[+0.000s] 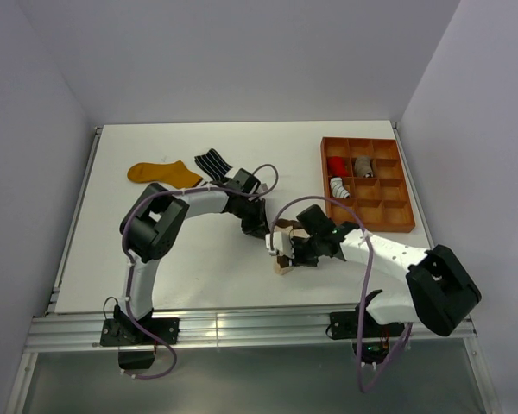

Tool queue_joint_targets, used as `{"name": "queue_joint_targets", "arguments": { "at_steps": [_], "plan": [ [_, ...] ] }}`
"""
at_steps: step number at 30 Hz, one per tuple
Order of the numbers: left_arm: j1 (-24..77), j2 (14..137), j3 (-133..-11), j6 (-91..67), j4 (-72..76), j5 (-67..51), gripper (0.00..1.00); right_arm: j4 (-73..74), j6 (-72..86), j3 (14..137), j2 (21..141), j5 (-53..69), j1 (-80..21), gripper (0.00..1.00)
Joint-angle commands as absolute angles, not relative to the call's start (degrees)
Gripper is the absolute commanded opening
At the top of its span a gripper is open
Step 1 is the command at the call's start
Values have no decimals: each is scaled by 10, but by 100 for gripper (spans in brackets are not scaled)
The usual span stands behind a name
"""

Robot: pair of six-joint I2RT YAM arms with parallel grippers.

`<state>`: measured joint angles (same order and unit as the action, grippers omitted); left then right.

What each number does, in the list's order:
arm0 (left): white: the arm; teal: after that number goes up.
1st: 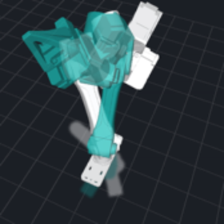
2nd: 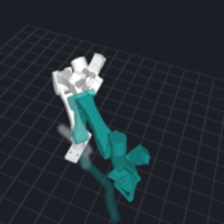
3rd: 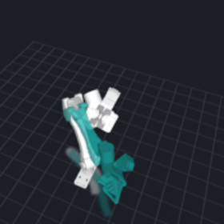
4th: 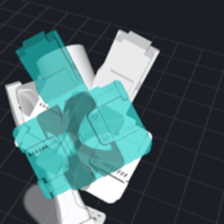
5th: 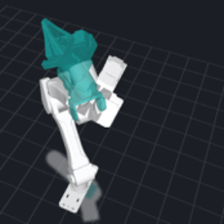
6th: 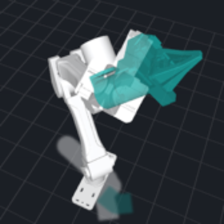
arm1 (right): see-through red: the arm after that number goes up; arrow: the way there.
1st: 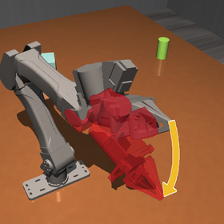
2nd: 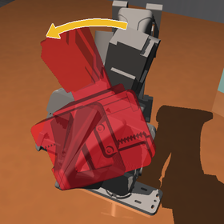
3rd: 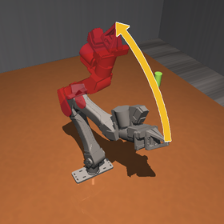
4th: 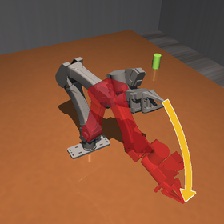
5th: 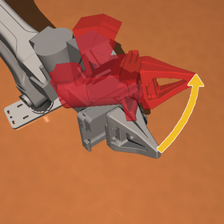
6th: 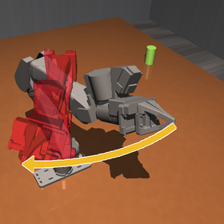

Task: Roll the socks
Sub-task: Roll the sock at the center of the board.

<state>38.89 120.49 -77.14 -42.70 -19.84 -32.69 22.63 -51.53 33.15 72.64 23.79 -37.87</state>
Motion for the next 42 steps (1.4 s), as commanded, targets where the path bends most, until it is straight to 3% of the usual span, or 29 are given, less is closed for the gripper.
{"name": "queue_joint_targets", "arguments": {
  "at_steps": [1,11,16,20,26,30,42],
  "plan": [
    [367,1191,-749,-433,-213,-218,0,337,-543,363,758,281,-339,0],
    [367,1191,-752,-440,-200,-224,1,465,-604,474,877,371,-255,0],
    [368,1161,-742,-438,-170,-228,18,408,-594,440,841,353,-255,0],
    [367,1152,-757,-424,-166,-235,37,390,-593,431,829,343,-256,0],
    [371,1193,-809,-392,-192,-275,50,386,-593,429,827,334,-258,0],
    [379,1225,-814,-388,-178,-329,53,378,-585,431,826,328,-268,0],
    [402,1279,-876,-366,-188,-347,47,365,-579,434,855,318,-278,0]
  ]
}}
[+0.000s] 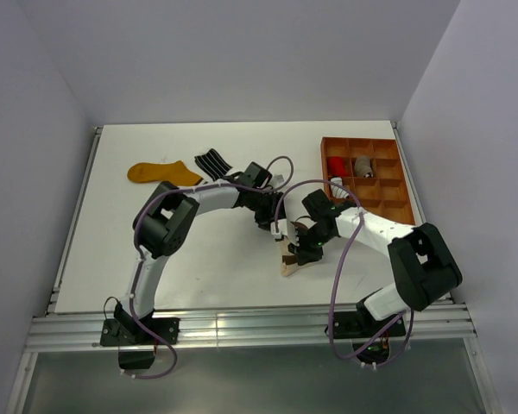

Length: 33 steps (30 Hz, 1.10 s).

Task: Roll the socks
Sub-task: Roll the sock at the center of the board.

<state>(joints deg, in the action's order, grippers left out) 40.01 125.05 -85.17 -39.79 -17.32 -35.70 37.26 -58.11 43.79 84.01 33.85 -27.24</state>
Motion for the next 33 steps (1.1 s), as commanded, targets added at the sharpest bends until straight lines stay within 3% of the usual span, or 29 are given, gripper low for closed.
{"name": "queue_joint_targets", "arguments": {
  "at_steps": [1,7,13,22,33],
  "plan": [
    [402,1281,-884,-366,-190,-346,44,366,-579,435,855,317,-278,0],
    [402,1277,-879,-373,-153,-377,25,360,-576,436,859,309,-279,0],
    [401,1253,-852,-389,-55,-427,12,356,-572,436,862,301,-284,0],
    [401,1246,-851,-429,51,-481,8,352,-569,439,871,294,-289,0],
    [417,1329,-932,-410,-48,-474,8,349,-567,439,874,292,-292,0]
  ]
}}
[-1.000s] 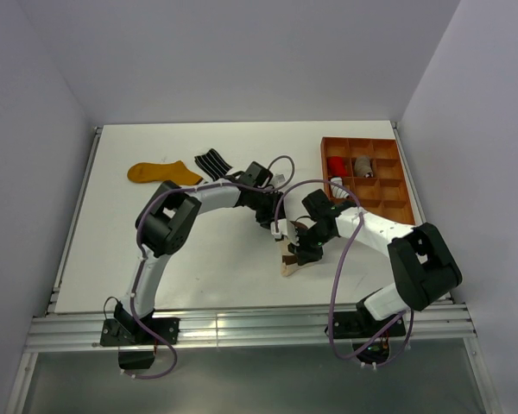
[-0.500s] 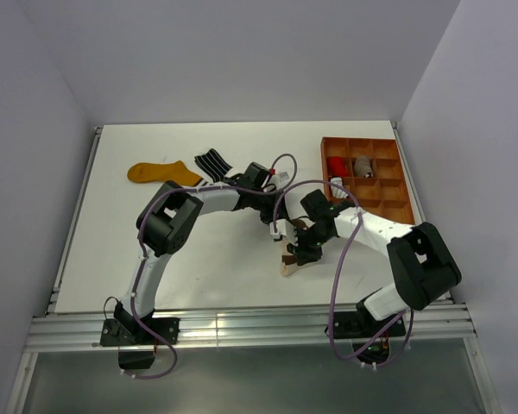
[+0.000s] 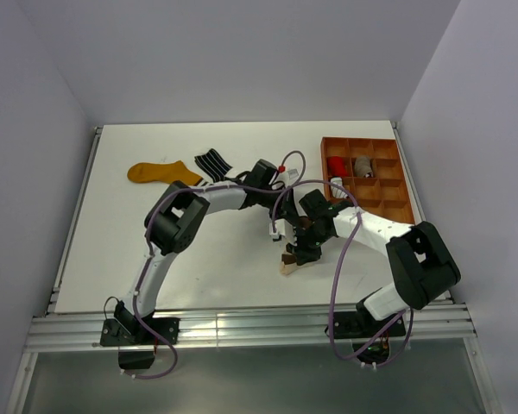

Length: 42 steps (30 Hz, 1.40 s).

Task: Roll the socks
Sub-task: Roll the sock at the center of the board.

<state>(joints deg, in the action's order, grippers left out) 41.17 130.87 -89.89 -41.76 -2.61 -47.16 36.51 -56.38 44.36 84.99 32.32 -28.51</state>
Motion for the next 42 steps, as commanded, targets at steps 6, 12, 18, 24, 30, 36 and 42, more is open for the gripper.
{"name": "queue_joint_targets", "arguments": {
  "at_steps": [6,12,18,24,30,36,42],
  "plan": [
    [420,1352,-944,-384,-122,-446,16,352,-567,441,875,290,-292,0],
    [420,1358,-940,-371,-169,-397,27,357,-567,446,881,290,-293,0],
    [415,1364,-940,-375,-220,-306,24,356,-567,448,883,287,-293,0],
    [380,1349,-899,-413,-247,-246,13,366,-568,472,889,292,-292,0],
    [351,1325,-855,-427,-251,-216,9,384,-570,504,896,308,-291,0],
    [330,1303,-821,-434,-236,-222,9,483,-594,587,970,365,-282,0],
    [328,1296,-822,-433,-230,-223,14,588,-600,673,1077,394,-260,0]
  ]
}}
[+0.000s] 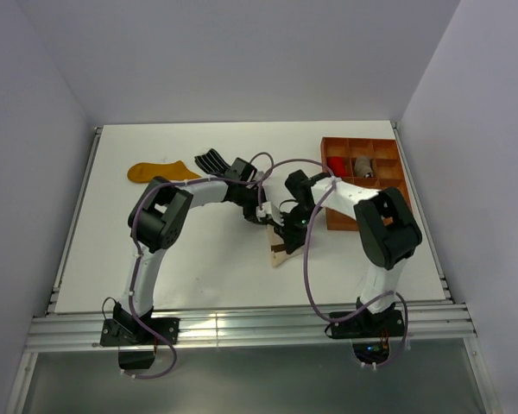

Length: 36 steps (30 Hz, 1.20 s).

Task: Roll the socks
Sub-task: Roll the sock at the center of the board.

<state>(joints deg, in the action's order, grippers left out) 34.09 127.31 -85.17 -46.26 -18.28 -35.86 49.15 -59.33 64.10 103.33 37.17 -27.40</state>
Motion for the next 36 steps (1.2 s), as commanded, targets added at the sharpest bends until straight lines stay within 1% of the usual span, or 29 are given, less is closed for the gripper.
{"name": "queue_joint_targets", "arguments": {
  "at_steps": [1,7,11,15,16,19,23,25,26,31,36],
  "plan": [
    [328,1296,-823,-437,-231,-222,14,605,-599,682,1088,396,-258,0],
    [328,1279,-802,-448,-209,-225,18,635,-561,736,1164,382,-252,0],
    [328,1260,-776,-455,-183,-229,28,650,-545,766,1197,369,-251,0],
    [328,1232,-750,-467,-147,-218,46,649,-537,770,1214,362,-251,0],
    [326,1219,-742,-470,-135,-219,48,649,-536,770,1216,362,-250,0],
    [323,1198,-718,-485,-108,-218,51,645,-534,768,1223,359,-250,0],
    [318,1180,-700,-491,-98,-215,52,652,-536,778,1237,365,-250,0],
    [316,1168,-689,-486,-84,-217,56,659,-537,785,1244,367,-248,0],
    [316,1165,-686,-481,-77,-221,55,662,-539,787,1245,367,-247,0],
    [313,1132,-657,-461,-25,-225,60,670,-543,789,1251,366,-248,0],
    [308,1116,-645,-447,-4,-226,61,672,-547,786,1251,366,-246,0]
  ]
}}
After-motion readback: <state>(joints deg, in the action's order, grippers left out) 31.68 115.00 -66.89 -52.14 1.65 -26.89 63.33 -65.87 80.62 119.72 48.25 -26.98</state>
